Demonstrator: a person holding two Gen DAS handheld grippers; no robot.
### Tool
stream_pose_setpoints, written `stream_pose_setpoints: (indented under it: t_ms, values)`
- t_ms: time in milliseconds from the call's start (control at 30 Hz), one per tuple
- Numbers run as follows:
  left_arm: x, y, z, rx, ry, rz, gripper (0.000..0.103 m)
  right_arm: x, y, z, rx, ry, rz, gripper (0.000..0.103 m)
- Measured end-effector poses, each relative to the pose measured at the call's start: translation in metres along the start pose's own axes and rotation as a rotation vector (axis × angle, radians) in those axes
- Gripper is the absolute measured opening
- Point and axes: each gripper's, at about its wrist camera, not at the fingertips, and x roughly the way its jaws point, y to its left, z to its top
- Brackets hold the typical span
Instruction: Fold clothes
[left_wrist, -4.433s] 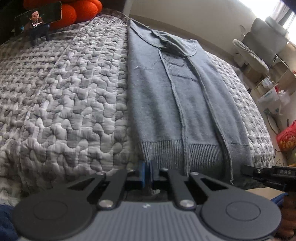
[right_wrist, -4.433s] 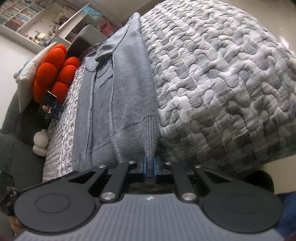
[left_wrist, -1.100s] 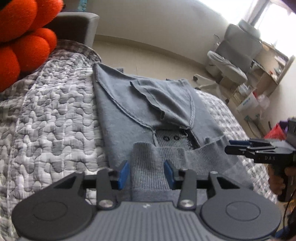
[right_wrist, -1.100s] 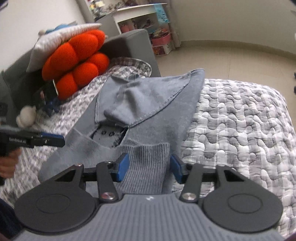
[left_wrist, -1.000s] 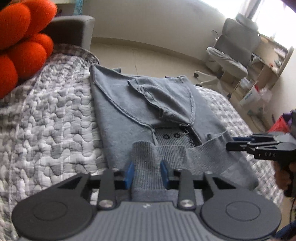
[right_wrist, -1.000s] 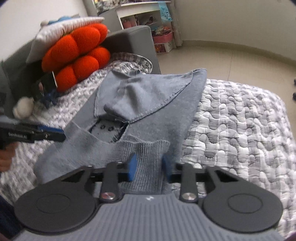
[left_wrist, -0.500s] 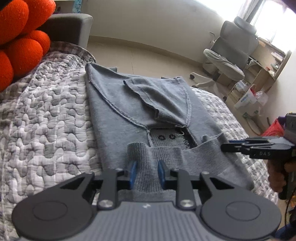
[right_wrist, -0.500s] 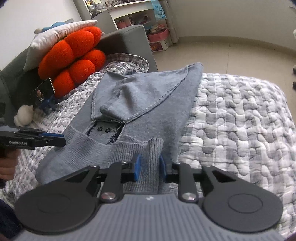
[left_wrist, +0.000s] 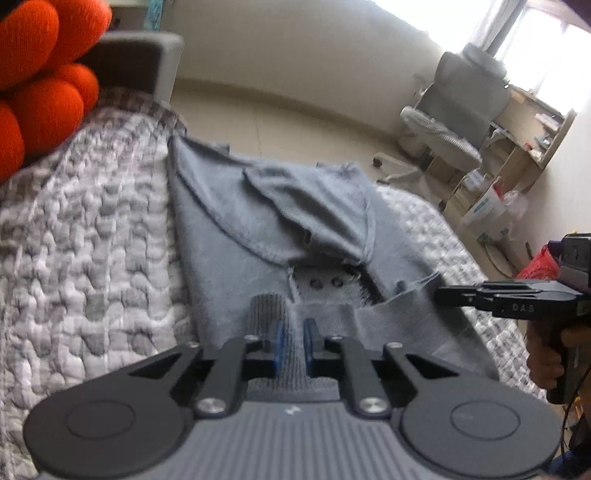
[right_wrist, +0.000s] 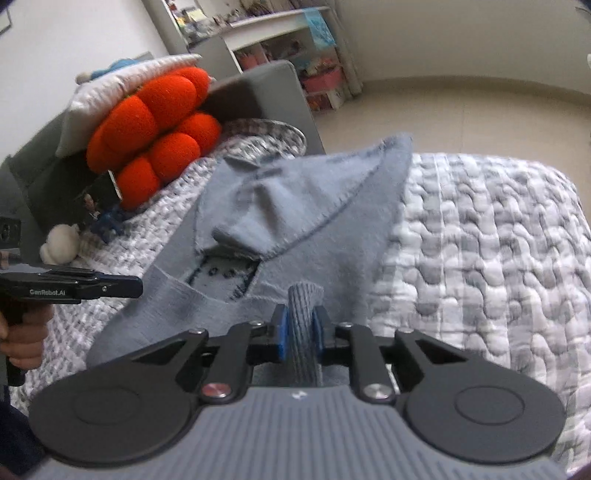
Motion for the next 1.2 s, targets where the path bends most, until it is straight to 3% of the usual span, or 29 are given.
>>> stream_pose_setpoints:
  t_ms: [133, 233, 333, 433, 500, 633, 800, 867, 933, 1200]
  values:
    - [0.004, 0.000, -0.001, 0.005, 0.004, -0.014, 0.022, 0.001, -0.002, -0.002, -0.001, 0.010, 0.007, 0.034]
    - [0.006, -0.001, -0.002, 0.017, -0.002, -0.017, 0.028, 0.002, -0.003, -0.003, 0.003, 0.011, 0.007, 0.035]
    - [0.008, -0.002, -0.002, 0.030, -0.008, -0.016, 0.028, 0.005, -0.005, -0.003, 0.006, 0.012, 0.004, 0.035]
    - [0.009, -0.003, -0.003, 0.045, -0.009, 0.004, 0.022, 0.005, -0.004, -0.003, -0.004, 0.008, 0.000, 0.029]
    - [0.005, -0.004, -0.002, 0.050, -0.015, 0.004, 0.016, 0.002, -0.001, -0.002, -0.019, 0.000, 0.004, 0.016]
    - [-0.004, -0.003, -0.001, 0.036, -0.042, -0.013, 0.015, -0.006, 0.003, -0.001, -0.039, -0.029, 0.034, 0.015]
    - [0.006, 0.006, -0.001, 0.009, 0.011, 0.039, 0.016, 0.002, 0.000, -0.002, -0.024, -0.003, 0.027, 0.022]
    - [0.003, 0.009, 0.000, 0.001, 0.002, 0.031, 0.022, 0.003, 0.001, -0.002, -0.028, 0.004, 0.018, 0.029]
    - [0.003, 0.010, 0.001, 0.009, -0.003, 0.051, 0.038, 0.002, 0.001, -0.002, -0.026, 0.000, 0.018, 0.035]
    - [0.007, 0.007, 0.000, 0.052, 0.010, 0.072, 0.037, 0.007, 0.002, -0.002, -0.028, 0.012, 0.007, 0.035]
